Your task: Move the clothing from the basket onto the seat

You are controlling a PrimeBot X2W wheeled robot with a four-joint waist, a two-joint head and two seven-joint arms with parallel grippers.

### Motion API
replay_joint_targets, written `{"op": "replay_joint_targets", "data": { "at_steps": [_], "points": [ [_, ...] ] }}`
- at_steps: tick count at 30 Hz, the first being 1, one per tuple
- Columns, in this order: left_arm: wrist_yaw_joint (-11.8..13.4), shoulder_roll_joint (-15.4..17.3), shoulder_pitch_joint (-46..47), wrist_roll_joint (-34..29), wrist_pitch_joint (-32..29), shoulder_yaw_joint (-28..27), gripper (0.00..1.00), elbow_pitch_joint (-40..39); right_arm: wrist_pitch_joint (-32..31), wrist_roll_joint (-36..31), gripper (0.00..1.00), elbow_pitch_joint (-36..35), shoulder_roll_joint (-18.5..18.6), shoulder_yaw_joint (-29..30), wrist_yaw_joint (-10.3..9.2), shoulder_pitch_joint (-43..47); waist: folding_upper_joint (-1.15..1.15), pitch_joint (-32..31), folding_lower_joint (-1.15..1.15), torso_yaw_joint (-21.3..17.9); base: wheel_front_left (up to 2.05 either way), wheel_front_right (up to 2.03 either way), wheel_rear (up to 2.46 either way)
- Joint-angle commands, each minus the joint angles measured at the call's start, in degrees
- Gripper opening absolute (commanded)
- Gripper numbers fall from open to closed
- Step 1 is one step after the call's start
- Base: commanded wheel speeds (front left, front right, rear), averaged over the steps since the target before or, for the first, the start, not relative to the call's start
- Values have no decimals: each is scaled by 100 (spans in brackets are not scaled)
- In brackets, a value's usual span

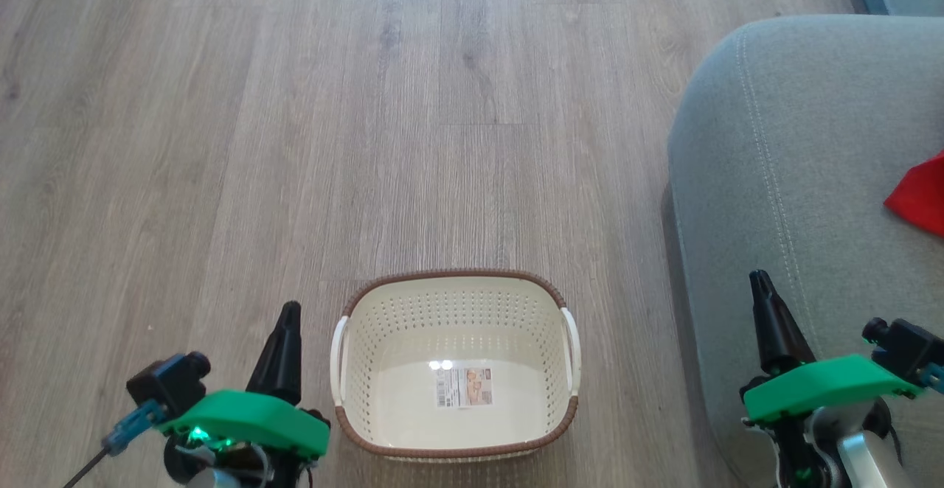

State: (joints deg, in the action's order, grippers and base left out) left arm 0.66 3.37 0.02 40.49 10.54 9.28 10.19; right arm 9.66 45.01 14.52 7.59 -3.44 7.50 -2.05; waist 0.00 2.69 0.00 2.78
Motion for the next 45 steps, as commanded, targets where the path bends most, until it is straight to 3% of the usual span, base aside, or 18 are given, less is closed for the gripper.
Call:
{"op": "replay_joint_targets", "data": {
  "at_steps": [1, 45],
  "points": [
    [-48, 64, 254, 178, -56, -127, 0, -152, -49, 172, 0, -157, 13, 52, 0, -264, 0, -5, 0, -5, 0, 0, 0],
    [-415, 112, 413, 2682, -728, -679, 0, 93, -760, 2383, 0, -109, -184, 457, -1, -331, 0, -123, 0, -136, 0, 0, 0]
  ]
}}
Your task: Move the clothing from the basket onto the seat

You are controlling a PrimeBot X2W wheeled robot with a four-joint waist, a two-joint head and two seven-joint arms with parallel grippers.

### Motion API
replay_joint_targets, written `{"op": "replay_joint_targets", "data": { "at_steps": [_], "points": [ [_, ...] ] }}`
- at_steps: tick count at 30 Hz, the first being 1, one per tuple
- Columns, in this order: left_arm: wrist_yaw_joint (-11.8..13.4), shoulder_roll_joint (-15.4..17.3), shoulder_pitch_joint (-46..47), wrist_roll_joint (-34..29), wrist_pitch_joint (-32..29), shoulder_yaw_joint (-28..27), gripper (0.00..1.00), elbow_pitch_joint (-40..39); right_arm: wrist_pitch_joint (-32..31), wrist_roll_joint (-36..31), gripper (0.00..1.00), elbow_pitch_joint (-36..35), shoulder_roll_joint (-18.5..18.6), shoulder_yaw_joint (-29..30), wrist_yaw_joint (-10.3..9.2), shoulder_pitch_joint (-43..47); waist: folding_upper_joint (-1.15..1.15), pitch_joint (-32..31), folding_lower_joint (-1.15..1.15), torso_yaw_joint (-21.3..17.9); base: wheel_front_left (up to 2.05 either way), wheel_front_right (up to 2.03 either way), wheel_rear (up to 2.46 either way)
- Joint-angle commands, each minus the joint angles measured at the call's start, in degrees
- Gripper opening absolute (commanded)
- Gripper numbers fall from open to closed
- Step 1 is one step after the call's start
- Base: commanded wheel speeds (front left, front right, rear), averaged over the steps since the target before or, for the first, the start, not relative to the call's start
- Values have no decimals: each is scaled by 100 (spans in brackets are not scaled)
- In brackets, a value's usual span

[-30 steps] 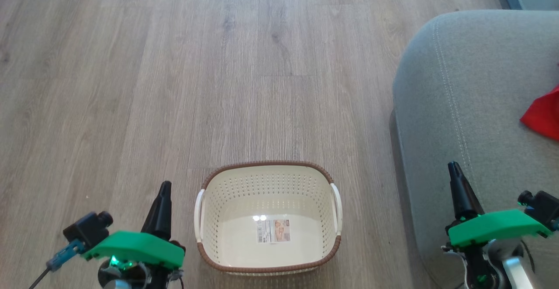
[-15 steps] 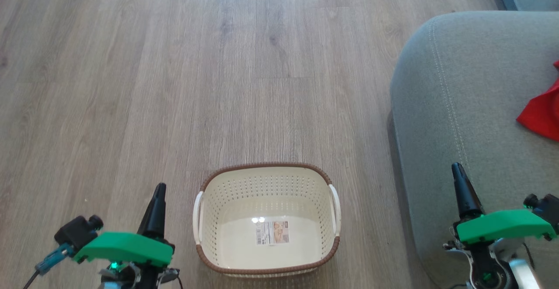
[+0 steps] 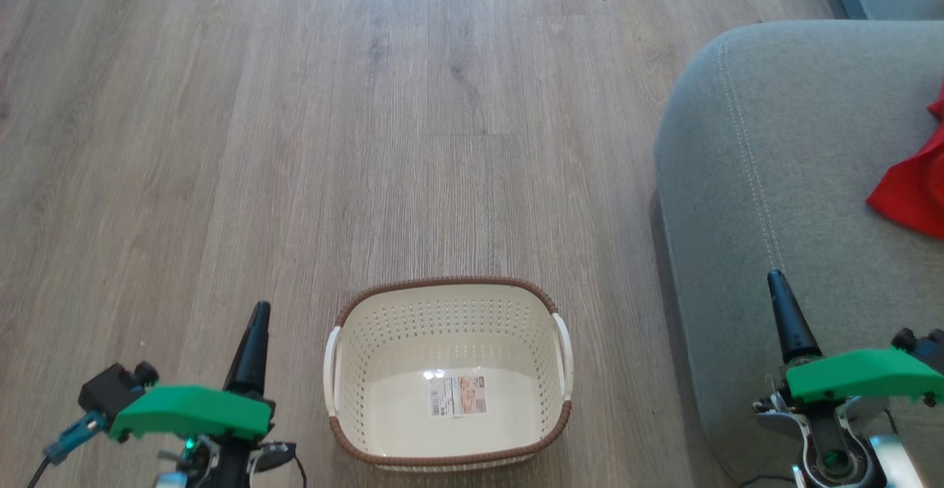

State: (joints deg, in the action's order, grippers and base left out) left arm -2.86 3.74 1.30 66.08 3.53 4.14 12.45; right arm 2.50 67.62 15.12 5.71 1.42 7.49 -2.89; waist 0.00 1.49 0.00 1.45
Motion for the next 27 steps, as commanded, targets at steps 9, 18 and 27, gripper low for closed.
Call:
{"op": "replay_joint_targets", "data": {
  "at_steps": [9, 18, 27],
  "points": [
    [-130, 77, 316, 582, -161, -278, 0, -85, -180, 530, 0, -160, -36, 50, 0, -260, 0, -25, 0, -27, 0, 0, 0],
    [-207, 77, 351, 1095, -313, -408, 0, -31, -333, 989, 0, -149, -81, 141, 0, -275, 0, -49, 0, -54, 0, 0, 0],
    [-292, 75, 391, 1661, -485, -554, 0, 29, -504, 1496, 0, -137, -132, 242, 0, -291, 0, -77, 0, -85, 0, 0, 0]
  ]
}}
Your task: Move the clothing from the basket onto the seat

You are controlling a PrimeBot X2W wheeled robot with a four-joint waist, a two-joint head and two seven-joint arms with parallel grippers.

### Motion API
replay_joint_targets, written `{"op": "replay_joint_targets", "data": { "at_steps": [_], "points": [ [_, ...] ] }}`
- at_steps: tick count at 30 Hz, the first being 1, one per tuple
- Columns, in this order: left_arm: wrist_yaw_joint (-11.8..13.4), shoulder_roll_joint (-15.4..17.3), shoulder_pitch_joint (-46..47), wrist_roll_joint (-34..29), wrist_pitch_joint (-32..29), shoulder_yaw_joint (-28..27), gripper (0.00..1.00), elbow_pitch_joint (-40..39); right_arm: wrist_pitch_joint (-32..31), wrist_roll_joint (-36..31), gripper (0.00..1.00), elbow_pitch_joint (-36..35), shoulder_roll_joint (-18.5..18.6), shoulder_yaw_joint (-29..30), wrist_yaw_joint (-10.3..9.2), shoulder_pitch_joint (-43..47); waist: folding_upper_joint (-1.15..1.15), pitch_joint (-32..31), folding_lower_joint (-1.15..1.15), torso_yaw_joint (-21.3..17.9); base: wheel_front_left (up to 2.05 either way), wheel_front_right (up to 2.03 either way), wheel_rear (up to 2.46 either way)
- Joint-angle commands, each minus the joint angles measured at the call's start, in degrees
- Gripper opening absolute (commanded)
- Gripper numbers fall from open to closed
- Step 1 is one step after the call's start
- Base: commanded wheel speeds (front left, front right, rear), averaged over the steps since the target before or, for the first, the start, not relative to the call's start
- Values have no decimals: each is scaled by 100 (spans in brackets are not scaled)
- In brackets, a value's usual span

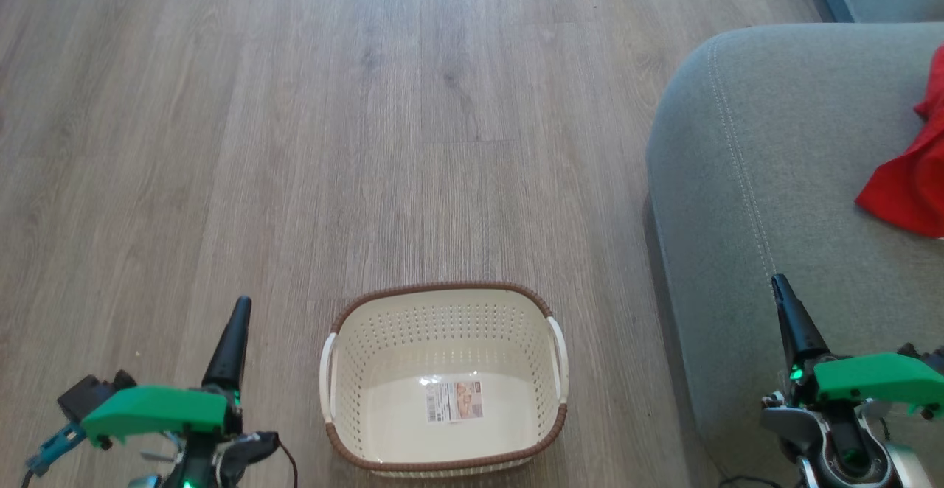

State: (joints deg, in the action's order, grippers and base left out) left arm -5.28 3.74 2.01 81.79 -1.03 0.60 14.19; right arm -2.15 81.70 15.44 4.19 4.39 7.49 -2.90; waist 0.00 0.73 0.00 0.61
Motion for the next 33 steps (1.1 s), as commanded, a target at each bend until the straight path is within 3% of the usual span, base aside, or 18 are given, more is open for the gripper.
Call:
{"op": "replay_joint_targets", "data": {
  "at_steps": [1, 19, 33],
  "points": [
    [-59, 75, 324, 146, -46, -215, 0, -138, -57, 139, 0, -168, 15, -45, 0, -291, 0, -3, 0, -4, 0, 0, 0],
    [-221, 67, 400, 1214, -376, -500, 0, -24, -383, 1099, 0, -145, -83, 150, 0, -322, 0, -55, 0, -61, 0, 0, 0],
    [-221, 45, 402, 1188, -401, -531, 0, -22, -392, 1089, 0, -145, -91, 161, 0, -323, 0, -55, 0, -61, 0, 0, 0]
  ]
}}
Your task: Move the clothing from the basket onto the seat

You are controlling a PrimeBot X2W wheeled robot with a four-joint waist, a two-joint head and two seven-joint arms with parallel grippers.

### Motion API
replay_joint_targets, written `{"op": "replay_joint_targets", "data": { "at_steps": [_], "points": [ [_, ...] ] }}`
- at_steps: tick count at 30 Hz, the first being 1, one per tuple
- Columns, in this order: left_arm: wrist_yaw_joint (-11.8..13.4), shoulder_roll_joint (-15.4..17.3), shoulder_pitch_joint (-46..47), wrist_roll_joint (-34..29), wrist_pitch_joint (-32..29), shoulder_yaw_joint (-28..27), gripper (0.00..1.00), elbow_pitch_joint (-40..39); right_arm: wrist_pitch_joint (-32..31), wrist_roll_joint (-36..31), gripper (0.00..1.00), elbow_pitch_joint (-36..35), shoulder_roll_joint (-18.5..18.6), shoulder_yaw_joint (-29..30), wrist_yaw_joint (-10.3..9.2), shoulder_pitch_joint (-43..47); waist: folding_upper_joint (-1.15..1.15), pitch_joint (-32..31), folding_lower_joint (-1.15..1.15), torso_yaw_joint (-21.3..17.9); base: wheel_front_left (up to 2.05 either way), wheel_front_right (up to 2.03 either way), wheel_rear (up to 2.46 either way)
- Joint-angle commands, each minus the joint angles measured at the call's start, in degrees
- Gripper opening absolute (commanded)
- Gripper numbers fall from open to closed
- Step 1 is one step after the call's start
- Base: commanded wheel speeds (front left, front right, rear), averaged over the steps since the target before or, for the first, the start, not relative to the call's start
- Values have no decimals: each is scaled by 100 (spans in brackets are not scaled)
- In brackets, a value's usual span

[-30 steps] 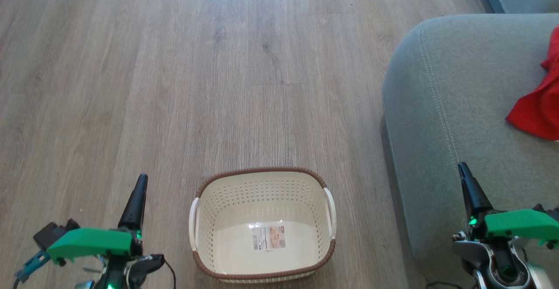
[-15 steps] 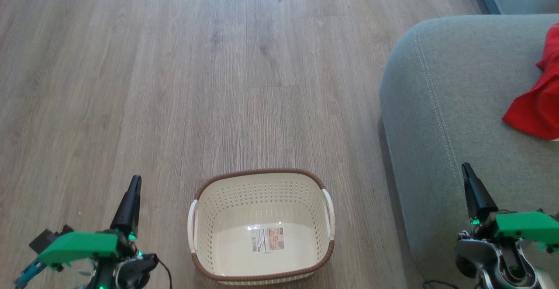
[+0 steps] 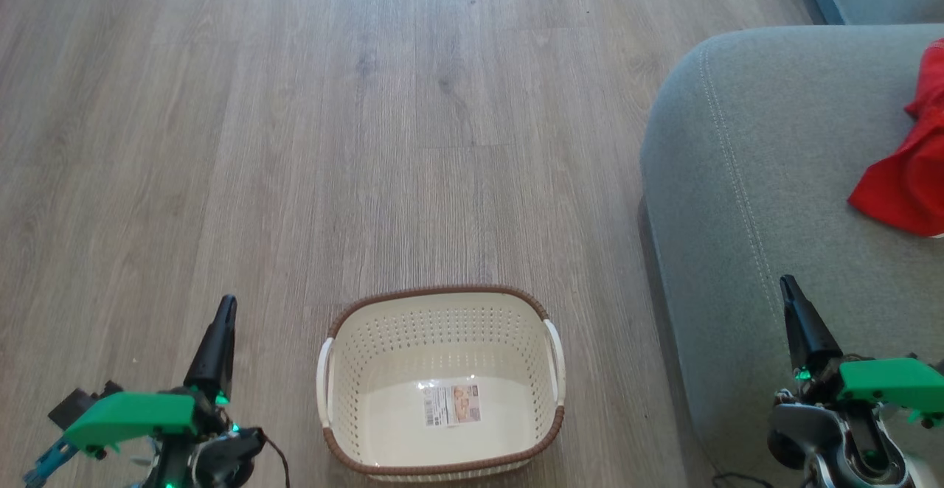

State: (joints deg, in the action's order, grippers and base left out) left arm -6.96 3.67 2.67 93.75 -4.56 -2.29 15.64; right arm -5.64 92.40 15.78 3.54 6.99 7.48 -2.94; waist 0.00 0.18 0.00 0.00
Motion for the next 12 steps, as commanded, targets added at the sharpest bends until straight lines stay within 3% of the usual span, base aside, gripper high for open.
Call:
{"op": "replay_joint_targets", "data": {
  "at_steps": [1, 12],
  "points": [
    [-53, 50, 336, -10, -49, -244, 0, -167, -44, 18, 0, -179, -27, -98, 1, -320, 0, 0, 0, 1, 0, 0, 0],
    [-53, 33, 338, -29, -67, -267, 0, -166, -50, 11, 0, -178, -33, -90, 1, -320, 0, 0, 0, 1, 0, 0, 0]
  ]
}}
